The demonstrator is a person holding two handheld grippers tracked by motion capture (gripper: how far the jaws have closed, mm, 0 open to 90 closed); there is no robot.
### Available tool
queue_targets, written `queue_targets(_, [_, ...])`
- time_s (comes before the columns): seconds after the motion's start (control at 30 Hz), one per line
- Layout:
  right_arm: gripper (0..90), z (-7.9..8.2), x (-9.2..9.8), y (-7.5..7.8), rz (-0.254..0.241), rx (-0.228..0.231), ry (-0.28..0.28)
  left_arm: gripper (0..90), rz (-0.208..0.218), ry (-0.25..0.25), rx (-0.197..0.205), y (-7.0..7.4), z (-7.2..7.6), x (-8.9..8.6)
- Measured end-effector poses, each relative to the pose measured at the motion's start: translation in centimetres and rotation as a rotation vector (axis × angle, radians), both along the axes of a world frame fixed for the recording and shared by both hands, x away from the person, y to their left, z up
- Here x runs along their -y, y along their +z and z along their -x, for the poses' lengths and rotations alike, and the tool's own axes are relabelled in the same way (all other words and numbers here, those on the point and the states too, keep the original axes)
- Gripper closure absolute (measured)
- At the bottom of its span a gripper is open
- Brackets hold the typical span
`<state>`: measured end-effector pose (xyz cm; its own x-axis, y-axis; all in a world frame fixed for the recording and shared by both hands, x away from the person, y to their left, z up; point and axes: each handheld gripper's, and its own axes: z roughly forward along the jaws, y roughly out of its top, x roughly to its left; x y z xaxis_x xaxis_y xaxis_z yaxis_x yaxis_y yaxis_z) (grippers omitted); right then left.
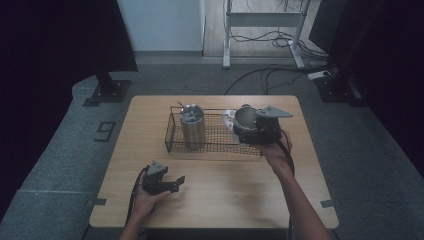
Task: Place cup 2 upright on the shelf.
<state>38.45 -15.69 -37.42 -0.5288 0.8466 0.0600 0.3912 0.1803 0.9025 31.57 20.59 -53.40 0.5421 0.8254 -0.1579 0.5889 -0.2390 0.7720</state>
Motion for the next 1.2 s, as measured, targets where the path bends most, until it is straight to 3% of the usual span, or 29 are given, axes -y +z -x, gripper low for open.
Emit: queue_targets(1.2, [7.2, -5.0, -0.2, -1.5, 0.019, -0.064, -0.045, 16.3, -0.003, -0.006, 0.003, 0.1, 0.1, 0.1])
